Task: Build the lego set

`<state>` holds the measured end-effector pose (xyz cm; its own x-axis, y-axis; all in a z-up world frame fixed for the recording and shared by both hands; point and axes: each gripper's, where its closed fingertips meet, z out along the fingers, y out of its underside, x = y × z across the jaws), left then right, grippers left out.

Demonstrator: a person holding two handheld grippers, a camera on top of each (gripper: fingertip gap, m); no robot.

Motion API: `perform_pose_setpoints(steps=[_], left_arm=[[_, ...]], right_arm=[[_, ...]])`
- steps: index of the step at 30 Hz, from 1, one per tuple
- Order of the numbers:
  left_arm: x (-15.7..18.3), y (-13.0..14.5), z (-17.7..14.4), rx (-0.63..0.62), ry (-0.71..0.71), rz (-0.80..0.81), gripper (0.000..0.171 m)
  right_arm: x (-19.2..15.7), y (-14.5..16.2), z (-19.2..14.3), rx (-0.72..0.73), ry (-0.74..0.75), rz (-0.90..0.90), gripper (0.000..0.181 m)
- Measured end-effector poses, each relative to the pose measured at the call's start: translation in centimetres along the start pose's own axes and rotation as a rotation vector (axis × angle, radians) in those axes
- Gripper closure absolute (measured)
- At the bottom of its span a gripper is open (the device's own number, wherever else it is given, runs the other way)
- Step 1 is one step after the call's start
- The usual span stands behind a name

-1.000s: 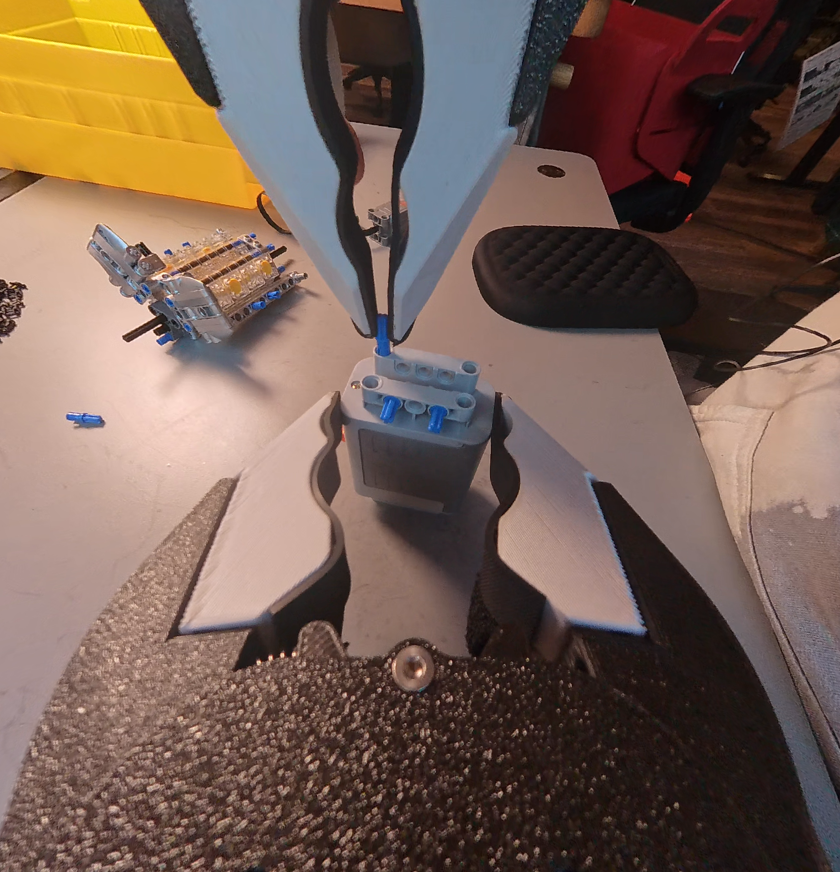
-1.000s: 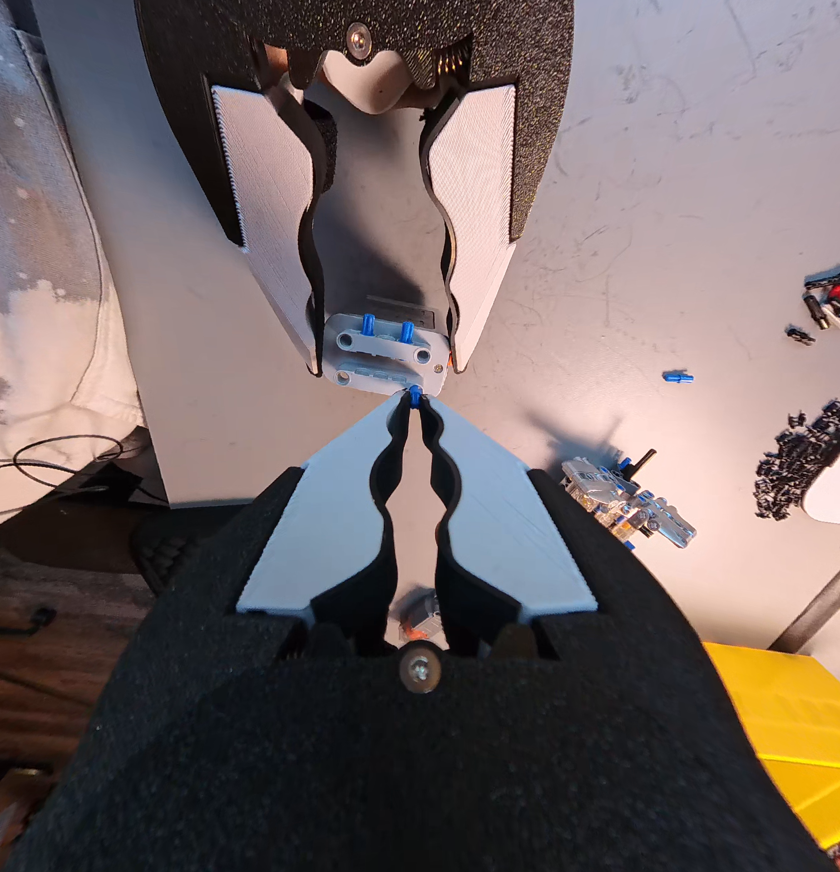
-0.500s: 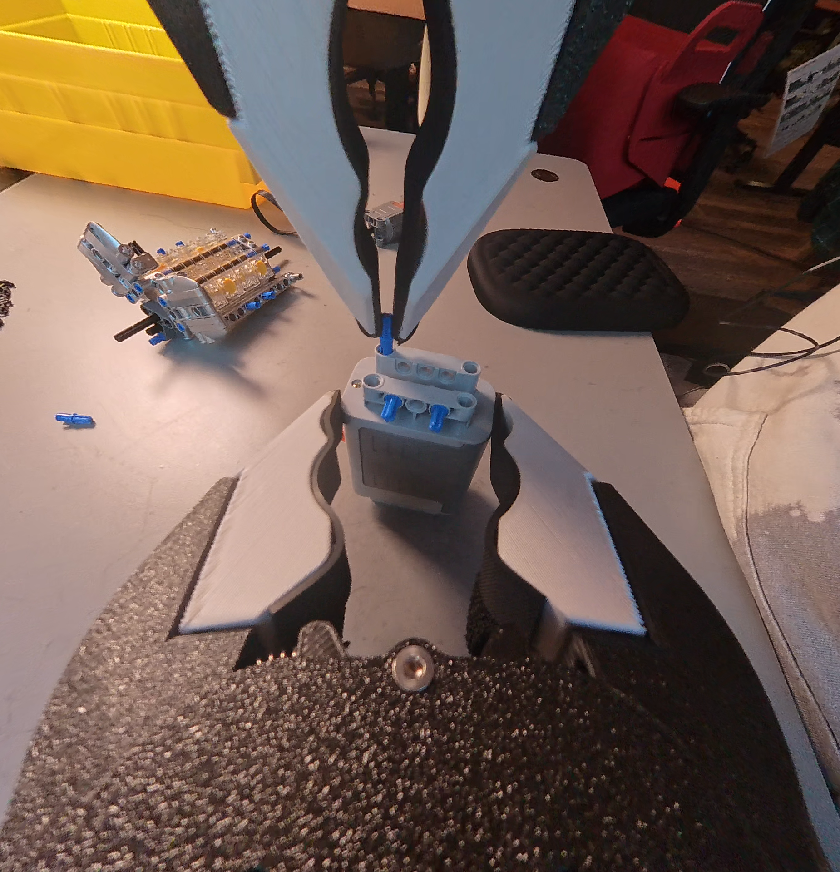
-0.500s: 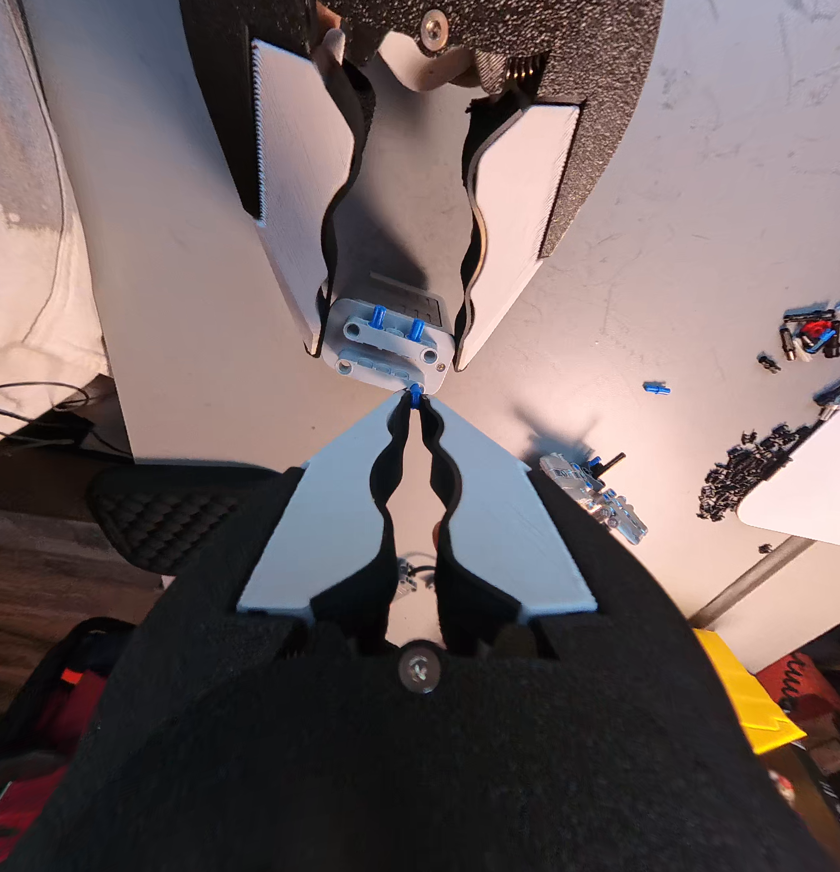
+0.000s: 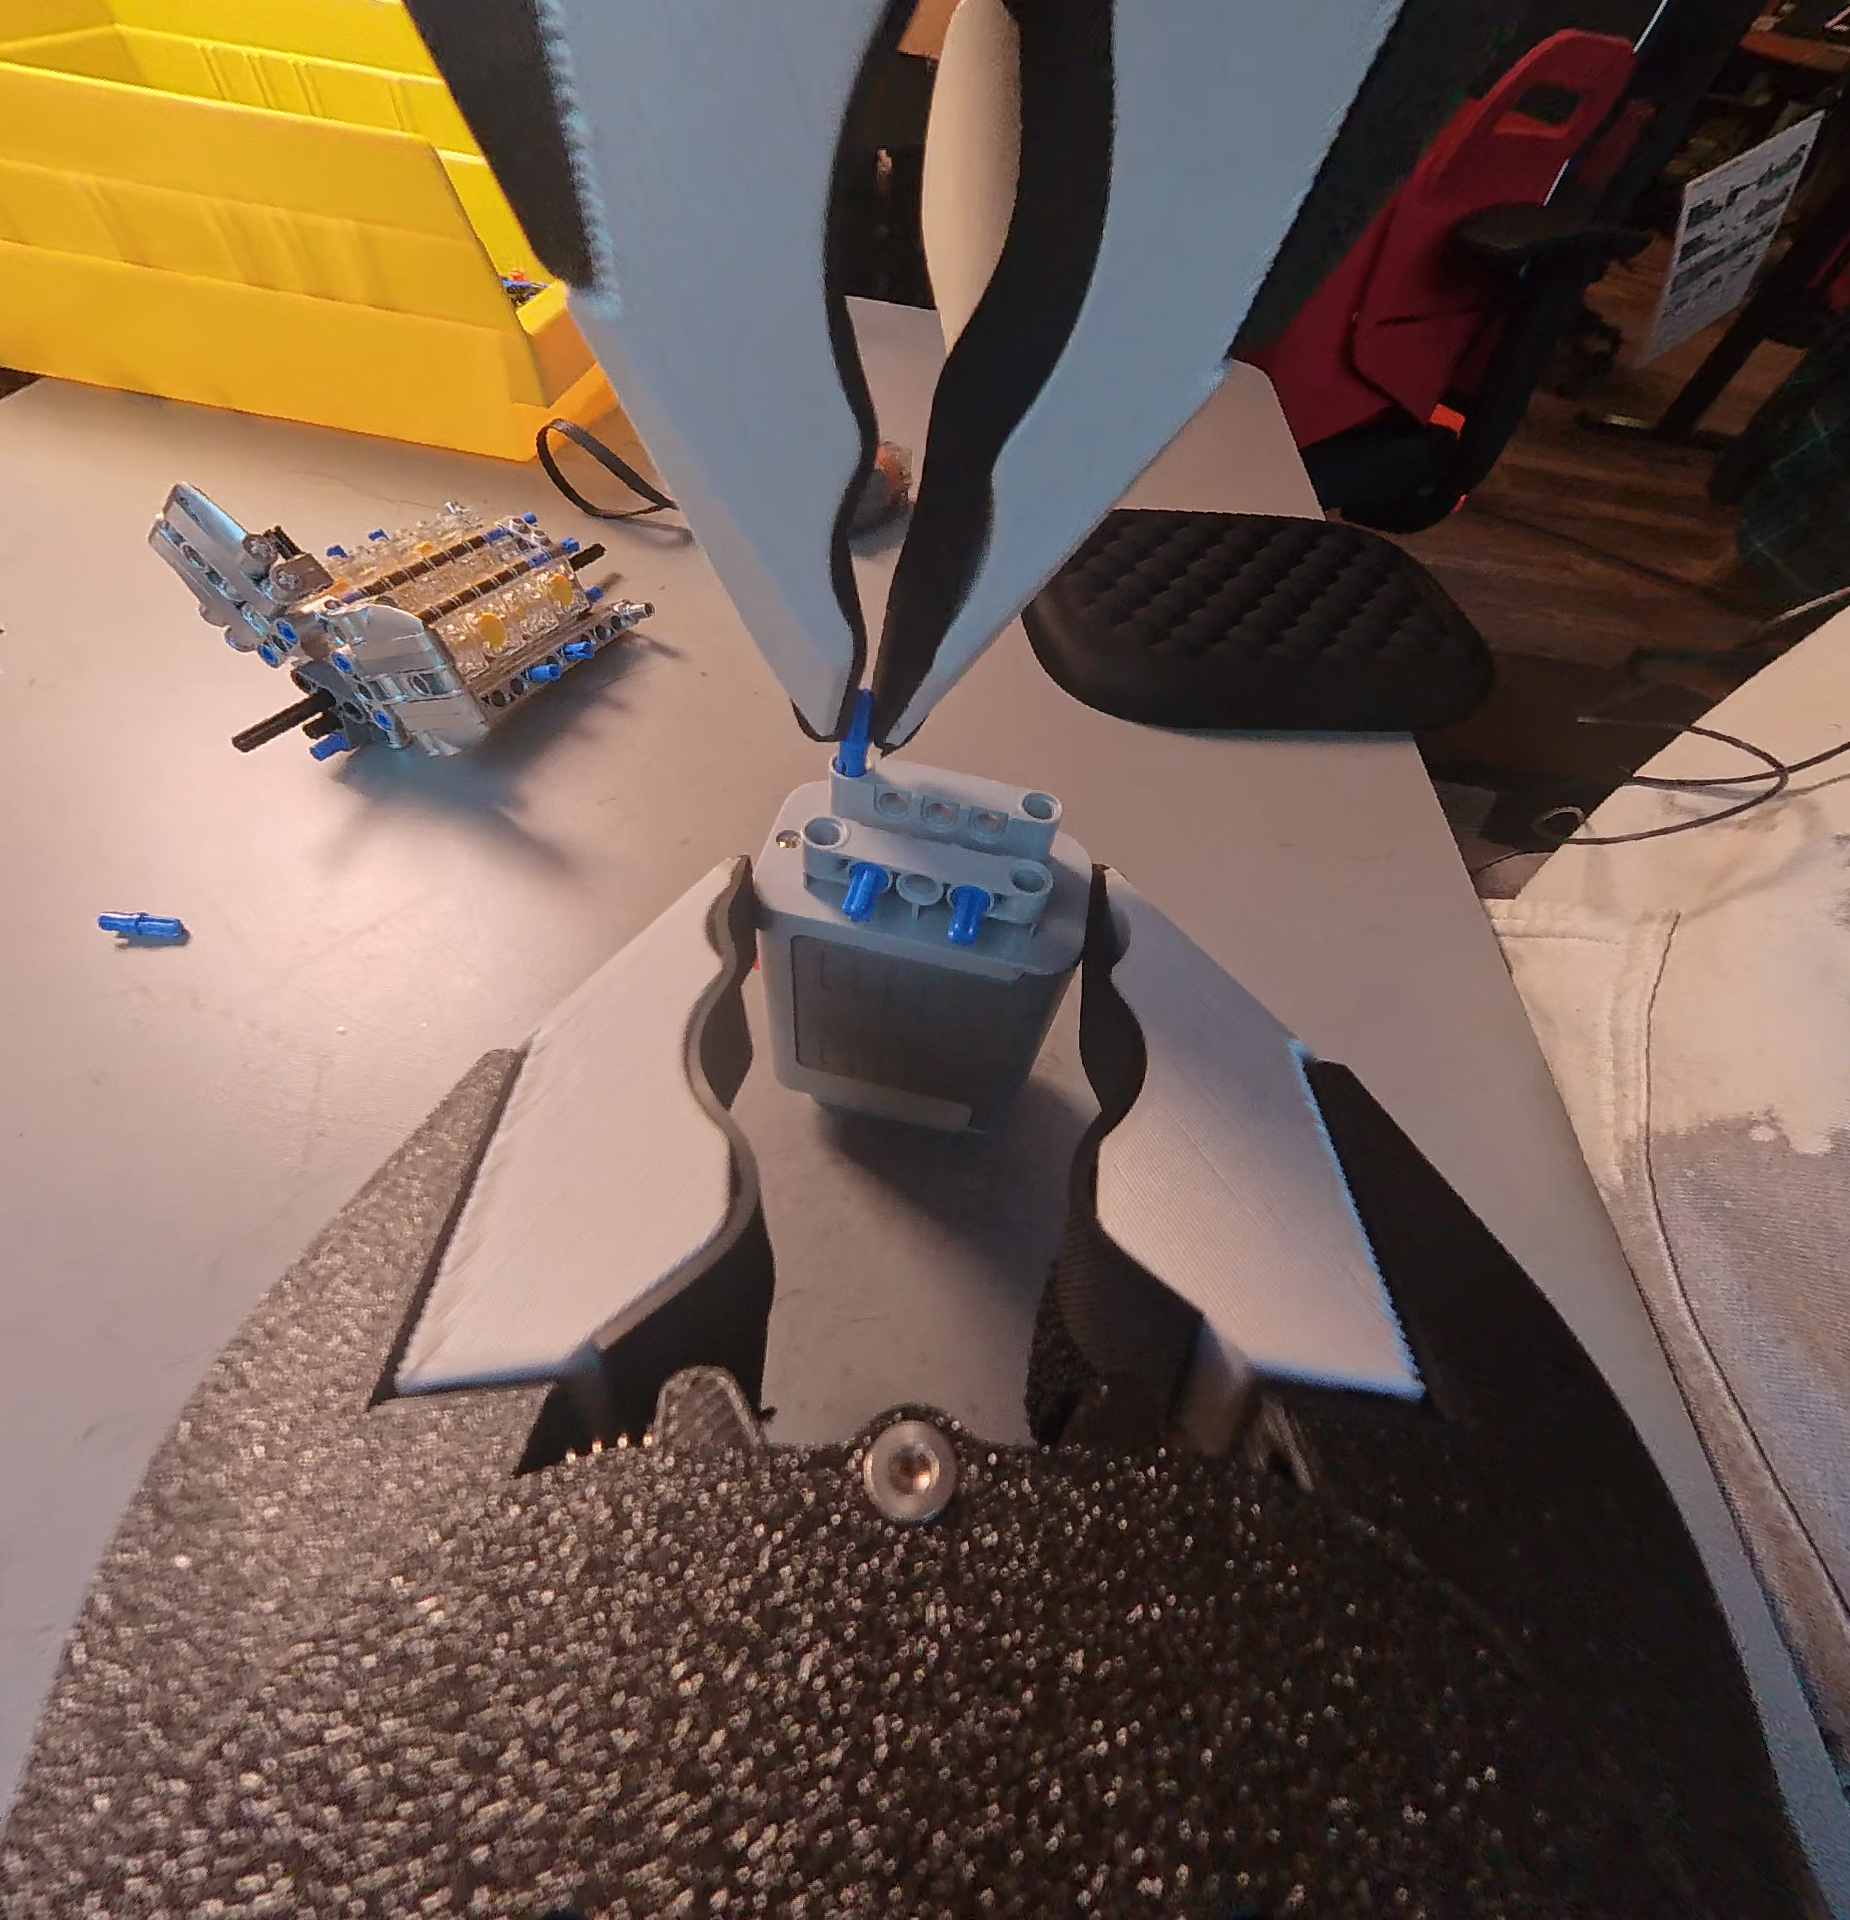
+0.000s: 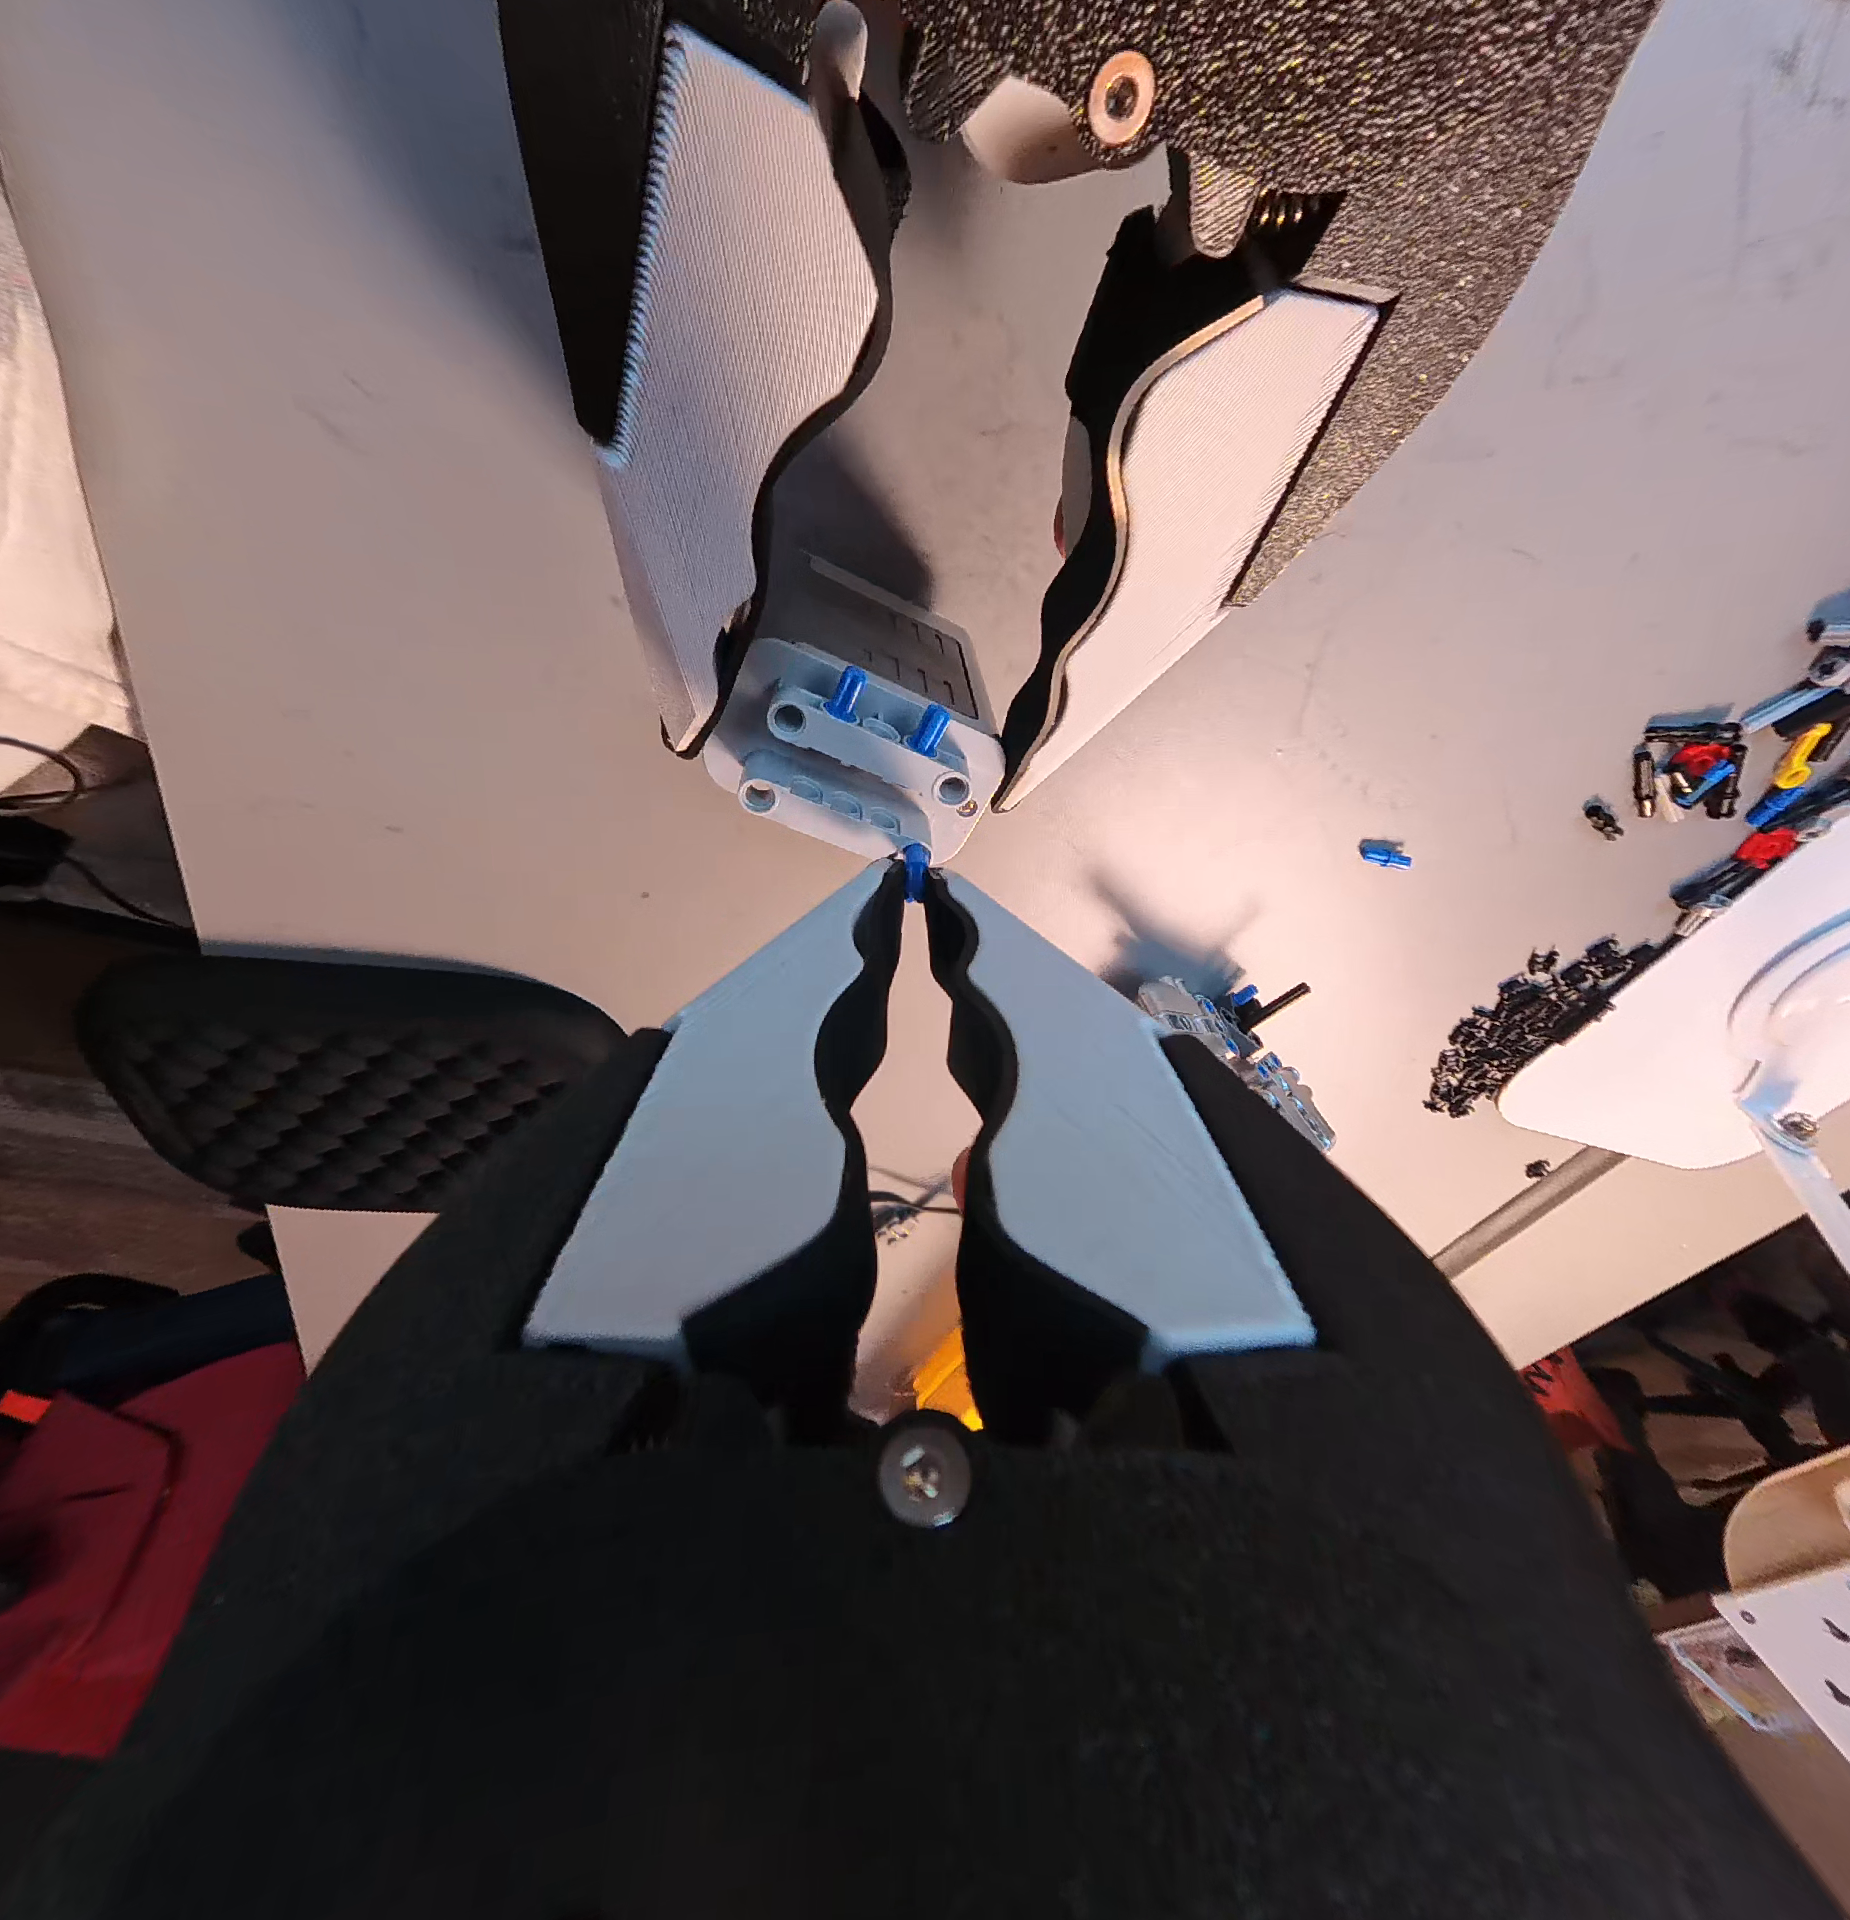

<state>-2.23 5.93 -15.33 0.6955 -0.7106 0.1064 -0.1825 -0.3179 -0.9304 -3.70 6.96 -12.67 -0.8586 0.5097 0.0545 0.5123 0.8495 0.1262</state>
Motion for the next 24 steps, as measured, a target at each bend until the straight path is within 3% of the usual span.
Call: perform_pose_setpoints(steps=[15, 24], left_arm=[[-0.17, -0.02, -0.10, 0.004, 0.007, -0.030, 0.111], [0.47, 0.09, 0.03, -0.009, 0.014, 0.007, 0.111]], right_arm=[[0.23, 0.09, 0.05, -0.056, 0.059, -0.081, 0.179], [-0.56, -0.06, 0.60, 0.077, -0.057, 0.065, 0.179]])
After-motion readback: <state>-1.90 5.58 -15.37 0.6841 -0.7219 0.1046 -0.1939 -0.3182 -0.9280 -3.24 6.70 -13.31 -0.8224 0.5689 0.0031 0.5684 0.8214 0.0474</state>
